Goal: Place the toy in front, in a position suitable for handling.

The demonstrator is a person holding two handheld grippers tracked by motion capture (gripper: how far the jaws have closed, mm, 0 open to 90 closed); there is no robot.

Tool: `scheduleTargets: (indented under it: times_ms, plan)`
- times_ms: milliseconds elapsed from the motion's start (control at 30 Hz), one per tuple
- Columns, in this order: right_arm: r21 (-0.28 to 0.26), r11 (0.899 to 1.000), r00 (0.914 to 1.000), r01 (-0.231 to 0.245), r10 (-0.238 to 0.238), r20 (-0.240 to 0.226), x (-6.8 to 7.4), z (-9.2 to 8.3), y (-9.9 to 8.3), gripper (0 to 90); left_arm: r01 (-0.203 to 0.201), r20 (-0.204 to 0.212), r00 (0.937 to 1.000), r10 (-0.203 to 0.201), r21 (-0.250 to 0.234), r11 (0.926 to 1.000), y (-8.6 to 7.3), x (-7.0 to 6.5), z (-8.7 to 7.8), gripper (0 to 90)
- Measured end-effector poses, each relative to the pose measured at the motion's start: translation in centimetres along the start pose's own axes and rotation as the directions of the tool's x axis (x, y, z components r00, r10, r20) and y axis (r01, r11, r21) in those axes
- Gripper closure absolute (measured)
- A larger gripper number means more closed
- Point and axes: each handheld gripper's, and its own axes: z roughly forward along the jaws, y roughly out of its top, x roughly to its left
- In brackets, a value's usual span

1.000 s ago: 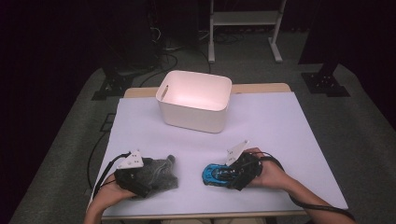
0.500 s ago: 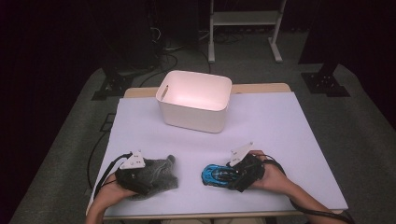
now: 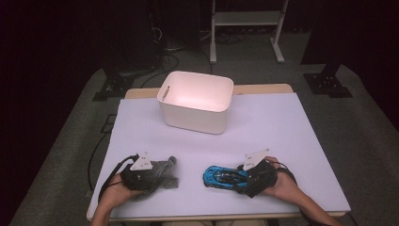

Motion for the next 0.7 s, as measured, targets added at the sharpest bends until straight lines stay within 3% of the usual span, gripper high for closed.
scheduleTargets:
  times_ms: [67, 200, 367, 400, 433, 500, 567, 600, 667, 700]
  plan:
    - [-0.003, 1.0, 1.0, 0.002, -0.002, -0.002, 0.0, 0.1, -0.1, 18.2, -0.001, -0.003, 1.0, 0.001, -0.001, 1.0, 0.0, 0.0, 0.0, 65.6]
    - [-0.007, 1.0, 1.0, 0.002, -0.002, -0.007, -0.1, 0.0, -0.3, 18.7, 0.0, 0.009, 1.0, 0.0, 0.0, 1.0, 0.2, -0.1, -0.2, 69.6]
    - [-0.008, 1.0, 0.9995, 0.018, -0.019, -0.026, -0.3, 0.0, -0.3, 21.3, -0.001, 0.082, 0.9966, 0.006, -0.054, 0.9985, 1.4, -0.4, -0.3, 69.7]
    - [-0.001, 0.999, 0.9985, 0.04, -0.04, -0.036, -0.4, 0.0, -0.1, 22.2, -0.007, 0.111, 0.9937, 0.016, -0.076, 0.9971, 2.2, -0.7, 0.0, 69.7]
    - [-0.001, 0.999, 0.9985, 0.04, -0.04, -0.036, -0.4, 0.0, -0.1, 22.2, -0.007, 0.111, 0.9937, 0.016, -0.076, 0.9971, 2.2, -0.7, 0.0, 69.7]
    - [0.003, 0.999, 0.9975, 0.054, -0.054, -0.046, -0.5, 0.0, 0.0, 22.6, -0.028, 0.135, 0.99, 0.04, -0.092, 0.9953, 3.2, -1.0, 0.4, 69.7]
    - [0.002, 0.998, 0.9962, 0.066, -0.065, -0.058, -0.6, 0.1, 0.1, 22.9, -0.062, 0.174, 0.9814, 0.081, -0.111, 0.9919, 4.9, -1.8, 1.2, 69.7]
    - [0.002, 0.998, 0.9962, 0.066, -0.065, -0.058, -0.6, 0.1, 0.1, 22.9, -0.062, 0.174, 0.9814, 0.081, -0.111, 0.9919, 4.9, -1.8, 1.2, 69.8]
    - [0.006, 0.997, 0.9943, 0.081, -0.08, -0.07, -0.9, 0.2, 0.2, 23.1, -0.105, 0.211, 0.9692, 0.127, -0.112, 0.9882, 6.7, -2.5, 2.4, 69.8]
    - [0.006, 0.997, 0.9943, 0.081, -0.08, -0.07, -0.9, 0.2, 0.2, 23.1, -0.105, 0.211, 0.9692, 0.127, -0.112, 0.9882, 6.7, -2.5, 2.4, 69.8]
